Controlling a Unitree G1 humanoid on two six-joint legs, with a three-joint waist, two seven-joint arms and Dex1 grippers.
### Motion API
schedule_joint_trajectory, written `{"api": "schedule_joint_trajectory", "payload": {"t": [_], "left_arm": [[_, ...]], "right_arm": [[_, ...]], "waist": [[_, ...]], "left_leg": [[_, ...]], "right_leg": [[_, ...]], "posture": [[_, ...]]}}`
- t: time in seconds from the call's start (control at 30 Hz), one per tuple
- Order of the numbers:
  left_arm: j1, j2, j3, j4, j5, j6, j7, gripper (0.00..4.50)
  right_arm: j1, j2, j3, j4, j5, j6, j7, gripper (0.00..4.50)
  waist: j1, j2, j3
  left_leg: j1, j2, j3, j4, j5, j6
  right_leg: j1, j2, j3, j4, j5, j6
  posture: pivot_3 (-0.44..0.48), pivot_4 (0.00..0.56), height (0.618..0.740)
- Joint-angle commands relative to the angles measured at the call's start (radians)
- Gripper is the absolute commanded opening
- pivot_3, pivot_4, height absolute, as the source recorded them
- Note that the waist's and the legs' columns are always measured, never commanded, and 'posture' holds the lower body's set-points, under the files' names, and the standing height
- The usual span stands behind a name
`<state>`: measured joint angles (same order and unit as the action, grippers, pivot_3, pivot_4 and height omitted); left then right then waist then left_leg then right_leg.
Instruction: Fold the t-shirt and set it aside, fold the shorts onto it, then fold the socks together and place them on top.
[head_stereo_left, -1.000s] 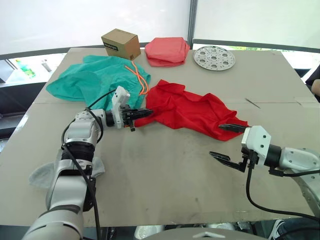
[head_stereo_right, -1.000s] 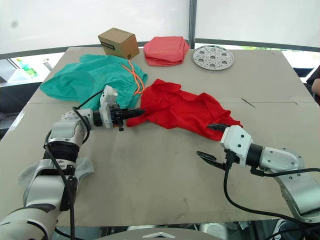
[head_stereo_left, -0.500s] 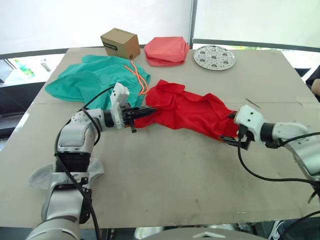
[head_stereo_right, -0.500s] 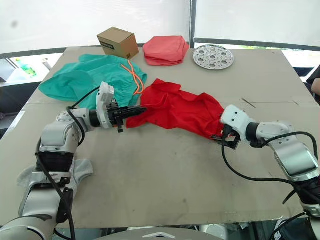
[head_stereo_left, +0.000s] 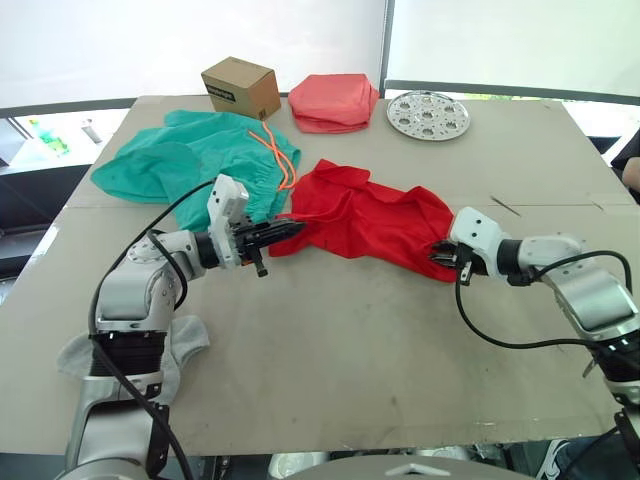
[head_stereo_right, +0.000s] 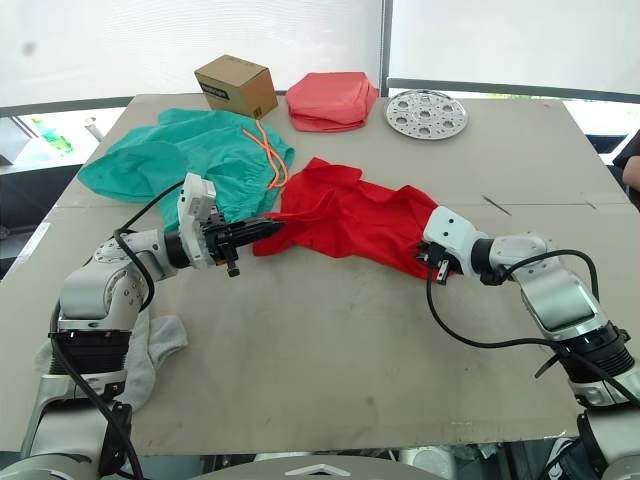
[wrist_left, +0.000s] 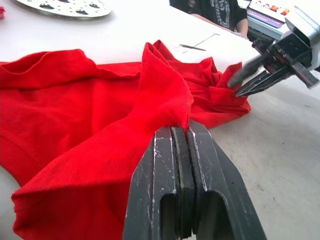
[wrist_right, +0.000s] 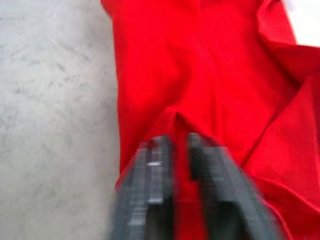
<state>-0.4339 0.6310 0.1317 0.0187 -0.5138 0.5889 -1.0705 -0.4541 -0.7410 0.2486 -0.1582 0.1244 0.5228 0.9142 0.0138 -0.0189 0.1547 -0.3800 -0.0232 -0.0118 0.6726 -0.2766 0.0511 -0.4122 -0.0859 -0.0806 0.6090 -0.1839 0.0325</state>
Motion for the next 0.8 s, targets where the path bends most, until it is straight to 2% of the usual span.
{"api": "schedule_joint_trajectory", "payload": {"t": [0.03, 0.23, 0.33, 0.47, 0.8], "left_arm": [[0.001, 0.017, 0.022, -0.027, -0.014, -0.024, 0.001, 0.0], [-0.004, 0.018, 0.017, -0.004, -0.009, -0.046, 0.0, 0.0], [-0.003, 0.017, 0.013, 0.006, -0.004, -0.06, 0.0, 0.0], [-0.002, 0.014, 0.007, 0.005, -0.004, -0.067, 0.004, 0.0], [0.005, 0.029, 0.002, 0.018, 0.006, -0.094, -0.005, 0.0]], "right_arm": [[-0.013, -0.014, -0.018, -0.023, 0.002, -0.002, 0.024, 0.03], [-0.005, -0.034, -0.074, -0.059, 0.071, 0.058, 0.067, 0.03], [0.007, -0.046, -0.1, -0.109, 0.139, 0.121, 0.106, 0.84], [0.026, -0.033, -0.073, -0.089, 0.095, 0.08, 0.065, 2.74], [0.013, 0.009, -0.037, 0.013, 0.043, 0.002, 0.056, 2.74]], "waist": [[0.0, 0.0, 0.0], [0.0, 0.0, 0.0], [0.0, 0.0, 0.0], [0.0, 0.0, 0.0], [0.0, 0.0, 0.0]], "left_leg": [[0.0, 0.0, 0.0, 0.0, 0.0, 0.0], [0.0, 0.0, 0.0, 0.0, -0.001, 0.001], [0.0, 0.0, 0.0, 0.0, -0.001, 0.001], [0.0, 0.0, 0.0, 0.0, -0.001, 0.002], [0.0, 0.0, 0.0, 0.0, -0.001, 0.001]], "right_leg": [[0.0, 0.0, 0.0, 0.0, 0.0, 0.0], [0.0, 0.0, 0.0, 0.0, 0.0, 0.0], [0.0, 0.0, 0.0, 0.0, 0.0, 0.0], [0.0, 0.0, 0.0, 0.0, 0.0, 0.0], [0.0, 0.0, 0.0, 0.0, 0.0, 0.0]], "posture": [[0.0, 0.15, 0.74], [0.0, 0.15, 0.74], [0.0, 0.15, 0.74], [0.0, 0.15, 0.74], [0.0, 0.15, 0.74]]}}
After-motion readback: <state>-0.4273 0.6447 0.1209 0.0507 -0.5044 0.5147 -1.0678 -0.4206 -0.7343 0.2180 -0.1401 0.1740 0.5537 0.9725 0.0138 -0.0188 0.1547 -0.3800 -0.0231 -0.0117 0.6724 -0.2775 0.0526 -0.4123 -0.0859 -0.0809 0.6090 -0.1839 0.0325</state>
